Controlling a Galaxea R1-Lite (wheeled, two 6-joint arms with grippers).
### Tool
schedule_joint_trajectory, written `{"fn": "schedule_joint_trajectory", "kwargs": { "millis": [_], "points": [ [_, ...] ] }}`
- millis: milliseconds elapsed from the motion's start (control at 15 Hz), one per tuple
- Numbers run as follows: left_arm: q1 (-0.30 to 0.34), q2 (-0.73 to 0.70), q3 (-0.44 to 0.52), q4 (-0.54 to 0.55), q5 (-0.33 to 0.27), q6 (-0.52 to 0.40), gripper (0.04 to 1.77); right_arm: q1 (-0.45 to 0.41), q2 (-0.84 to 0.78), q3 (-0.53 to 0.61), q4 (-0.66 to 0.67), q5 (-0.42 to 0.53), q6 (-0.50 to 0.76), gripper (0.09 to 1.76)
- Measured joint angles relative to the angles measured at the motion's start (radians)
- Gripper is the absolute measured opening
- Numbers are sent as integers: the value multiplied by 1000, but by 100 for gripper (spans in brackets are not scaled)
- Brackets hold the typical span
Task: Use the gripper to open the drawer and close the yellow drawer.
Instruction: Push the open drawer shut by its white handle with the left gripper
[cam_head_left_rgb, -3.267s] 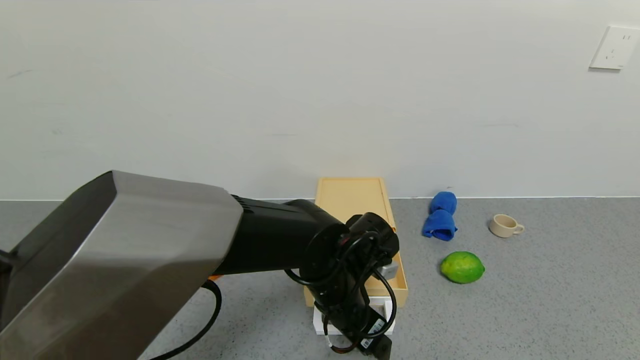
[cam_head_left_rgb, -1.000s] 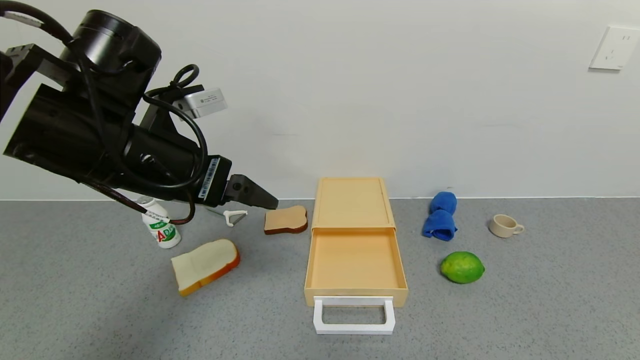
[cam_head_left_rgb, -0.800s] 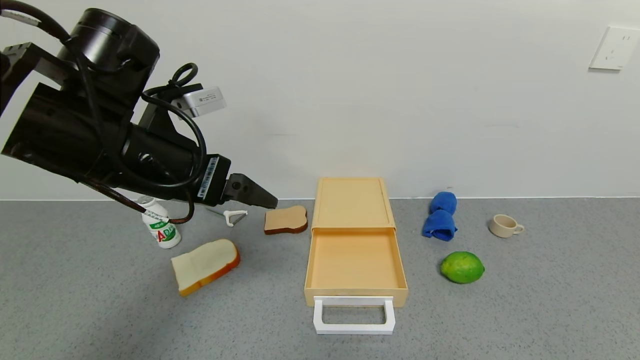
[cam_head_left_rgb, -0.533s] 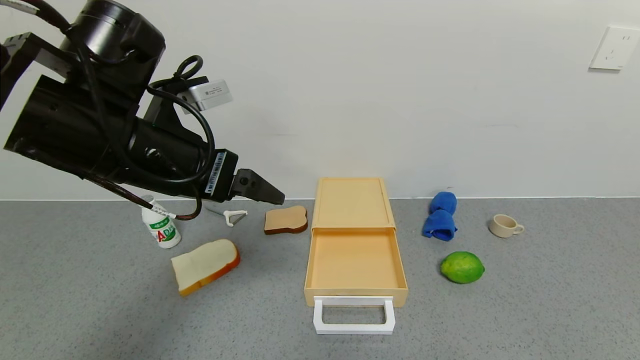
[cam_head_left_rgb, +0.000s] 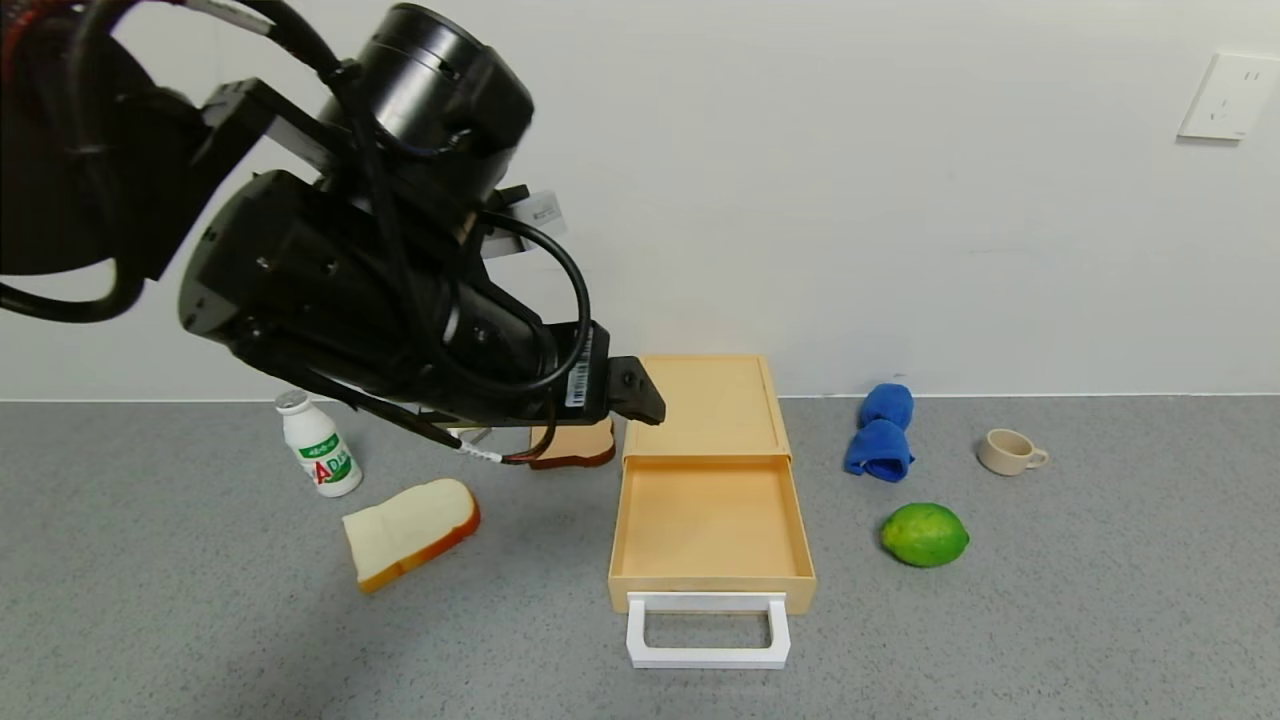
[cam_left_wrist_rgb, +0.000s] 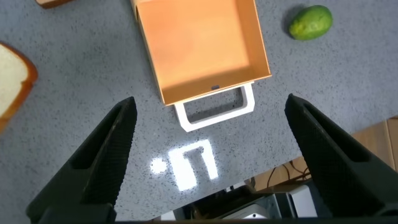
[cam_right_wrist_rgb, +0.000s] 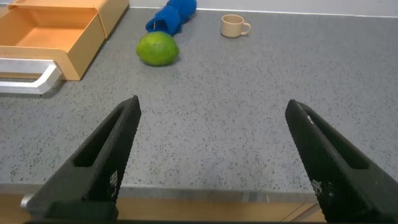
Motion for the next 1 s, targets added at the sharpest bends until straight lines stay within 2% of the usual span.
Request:
{"fn": "schedule_joint_trajectory", "kwargs": {
  "millis": [267,467,667,800,1000],
  "points": [
    [-84,79,4,7,89,-169,172,0,0,0,0,0,0,171],
    [-129,137,36,7,137,-246,172,0,0,0,0,0,0,171],
    [-181,180,88,-13,210,-316,172,0,0,0,0,0,0,171],
    [-213,191,151,-77,239,-366,172,0,0,0,0,0,0,171],
    [-252,195,274,-257,301,-382,172,0,0,0,0,0,0,171]
  ]
}}
